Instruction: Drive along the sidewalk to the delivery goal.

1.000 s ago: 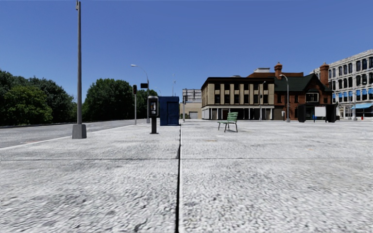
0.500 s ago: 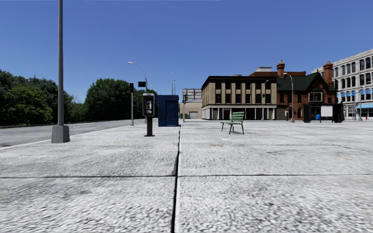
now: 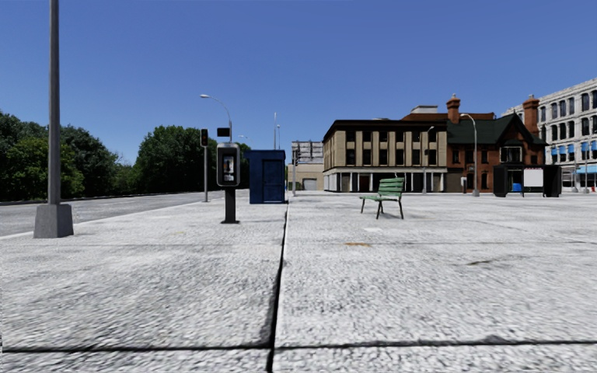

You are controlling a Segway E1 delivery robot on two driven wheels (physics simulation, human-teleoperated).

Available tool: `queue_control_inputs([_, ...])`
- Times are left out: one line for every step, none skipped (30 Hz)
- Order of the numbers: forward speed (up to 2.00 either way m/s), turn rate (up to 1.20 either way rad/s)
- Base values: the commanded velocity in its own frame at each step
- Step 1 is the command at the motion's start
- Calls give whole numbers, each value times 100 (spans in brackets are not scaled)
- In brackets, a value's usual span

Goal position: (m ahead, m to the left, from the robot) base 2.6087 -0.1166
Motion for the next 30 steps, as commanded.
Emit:
queue_control_inputs([200, 0])
queue_control_inputs([200, 0])
queue_control_inputs([200, 0])
queue_control_inputs([200, 0])
queue_control_inputs([200, 0])
queue_control_inputs([200, 0])
queue_control_inputs([200, 0])
queue_control_inputs([200, 0])
queue_control_inputs([200, 0])
queue_control_inputs([200, 0])
queue_control_inputs([200, 0])
queue_control_inputs([200, 0])
queue_control_inputs([200, 0])
queue_control_inputs([200, 0])
queue_control_inputs([200, 0])
queue_control_inputs([200, 0])
queue_control_inputs([200, 0])
queue_control_inputs([200, 0])
queue_control_inputs([200, 0])
queue_control_inputs([200, 0])
queue_control_inputs([200, 0])
queue_control_inputs([200, 0])
queue_control_inputs([200, 0])
queue_control_inputs([200, 0])
queue_control_inputs([200, 0])
queue_control_inputs([200, 0])
queue_control_inputs([200, 0])
queue_control_inputs([200, 0])
queue_control_inputs([200, 0])
queue_control_inputs([192, 0])
